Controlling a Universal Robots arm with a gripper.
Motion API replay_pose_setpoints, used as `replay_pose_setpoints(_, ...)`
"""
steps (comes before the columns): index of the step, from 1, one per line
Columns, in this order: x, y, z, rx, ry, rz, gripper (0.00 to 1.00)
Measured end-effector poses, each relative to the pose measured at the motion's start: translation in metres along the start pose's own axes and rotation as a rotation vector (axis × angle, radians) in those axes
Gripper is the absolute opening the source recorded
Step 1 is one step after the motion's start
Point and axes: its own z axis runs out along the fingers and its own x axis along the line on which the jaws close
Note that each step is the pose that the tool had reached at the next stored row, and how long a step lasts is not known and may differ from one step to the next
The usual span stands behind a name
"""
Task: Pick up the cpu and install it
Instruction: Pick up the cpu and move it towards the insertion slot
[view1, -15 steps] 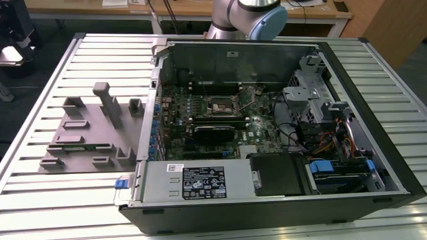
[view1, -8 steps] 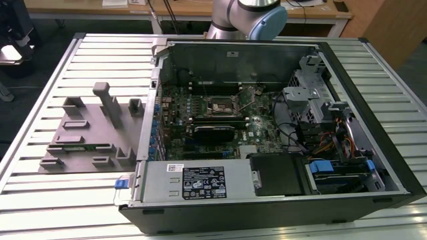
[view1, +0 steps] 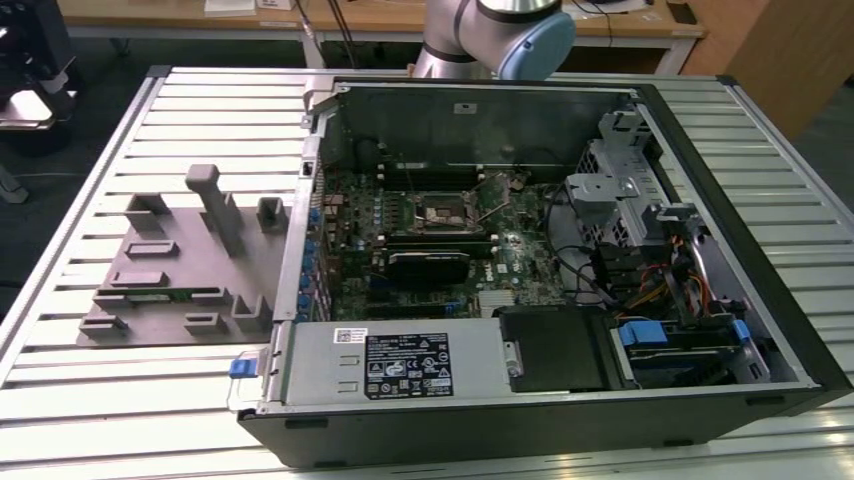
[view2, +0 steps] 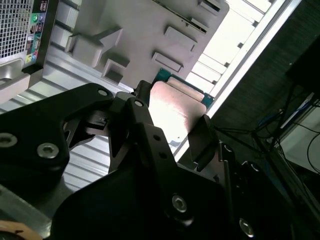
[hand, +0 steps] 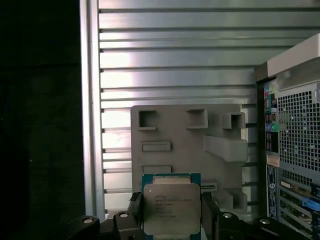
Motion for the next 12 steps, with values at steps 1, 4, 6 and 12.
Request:
replay_pose_setpoints(1,-0.0015,0.0001,0.0001,0.0000,-0.0001,0.000,0.55)
replay_pose_setpoints(4,-0.0063,0.0003,0.0003,0.0000,0.0000,0.000,0.55)
replay_pose_setpoints(6,-0.0099,0.0005,0.0004,0.0000,0.0000,0.000,0.55)
replay_pose_setpoints(12,-0.0206,0.0010,0.0009,0.0000,0.0000,0.000,0.55)
